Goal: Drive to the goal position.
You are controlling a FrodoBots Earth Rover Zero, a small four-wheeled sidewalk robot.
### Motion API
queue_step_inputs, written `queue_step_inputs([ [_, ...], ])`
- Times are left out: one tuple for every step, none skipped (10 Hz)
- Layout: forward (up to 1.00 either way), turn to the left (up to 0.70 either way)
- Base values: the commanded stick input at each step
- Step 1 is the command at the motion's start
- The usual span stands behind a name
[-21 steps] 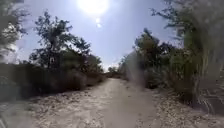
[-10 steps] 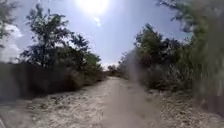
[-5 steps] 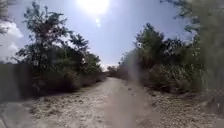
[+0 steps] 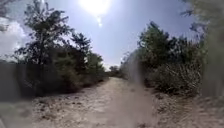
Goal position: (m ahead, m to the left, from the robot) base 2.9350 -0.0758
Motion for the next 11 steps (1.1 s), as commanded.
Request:
queue_step_inputs([
  [0.45,0.02],
  [0.45,0.02],
  [0.45,0.02],
  [0.45,0.02],
  [0.45,0.02],
  [0.45,0.02],
  [0.45,0.03],
  [0.45,0.03],
  [0.45,0.03],
  [0.45,0.03],
  [0.45,0.03],
])
